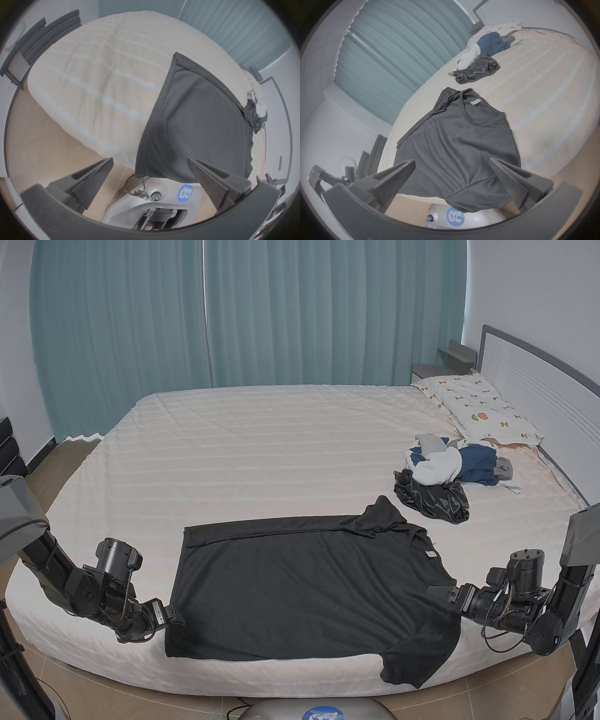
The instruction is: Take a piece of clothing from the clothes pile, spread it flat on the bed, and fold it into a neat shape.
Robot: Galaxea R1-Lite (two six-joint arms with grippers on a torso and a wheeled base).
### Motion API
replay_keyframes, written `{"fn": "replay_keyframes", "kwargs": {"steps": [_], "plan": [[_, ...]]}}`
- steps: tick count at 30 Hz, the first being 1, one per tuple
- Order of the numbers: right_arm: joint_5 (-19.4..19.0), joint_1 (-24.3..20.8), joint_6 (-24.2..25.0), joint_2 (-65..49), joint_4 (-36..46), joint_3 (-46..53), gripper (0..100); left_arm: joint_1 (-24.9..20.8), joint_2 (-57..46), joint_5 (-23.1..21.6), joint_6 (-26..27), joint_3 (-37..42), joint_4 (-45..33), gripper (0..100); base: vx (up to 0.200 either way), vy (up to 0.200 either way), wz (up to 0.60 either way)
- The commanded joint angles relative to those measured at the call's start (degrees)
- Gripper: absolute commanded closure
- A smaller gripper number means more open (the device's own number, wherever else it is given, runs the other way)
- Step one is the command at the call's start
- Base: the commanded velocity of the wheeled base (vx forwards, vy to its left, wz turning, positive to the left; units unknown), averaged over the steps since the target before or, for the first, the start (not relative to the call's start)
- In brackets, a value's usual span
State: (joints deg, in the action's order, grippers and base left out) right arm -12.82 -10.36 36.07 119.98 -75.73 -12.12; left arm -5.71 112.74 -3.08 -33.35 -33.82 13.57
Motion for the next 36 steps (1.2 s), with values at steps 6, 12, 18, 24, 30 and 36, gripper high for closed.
{"fn": "replay_keyframes", "kwargs": {"steps": [6, 12, 18, 24, 30, 36], "plan": [[3.16, -1.33, 5.06, -1.33, -0.30, 0.43, 0, 0.17, -1.73, -1.40, -0.22, -0.37, -0.03, 0, 0.000, 0.000, 0.00], [3.86, -1.50, 5.06, -1.33, -0.30, 0.16, 0, 0.26, -2.17, -2.54, -0.40, -0.28, -0.03, 0, 0.000, 0.167, 0.00], [3.86, -1.33, 4.89, -1.15, -0.30, -0.19, 0, 0.52, -1.56, -2.72, -0.40, -0.37, 0.32, 0, 0.000, 0.200, 0.00], [4.04, -1.42, 4.71, -1.15, 0.05, -1.59, 0, 0.78, -1.38, -3.60, -0.40, -0.64, 0.58, 0, 0.000, 0.033, 0.00], [4.30, -1.85, 4.80, -0.80, -0.21, -1.68, 0, 0.52, -0.77, -3.95, -6.02, -3.36, 0.58, 0, 0.000, 0.000, 0.00], [4.39, -1.94, 4.89, -0.54, -0.30, -1.77, 0, -0.54, 0.11, -4.12, -10.86, -6.00, 0.23, 0, 0.167, 0.000, 0.00]]}}
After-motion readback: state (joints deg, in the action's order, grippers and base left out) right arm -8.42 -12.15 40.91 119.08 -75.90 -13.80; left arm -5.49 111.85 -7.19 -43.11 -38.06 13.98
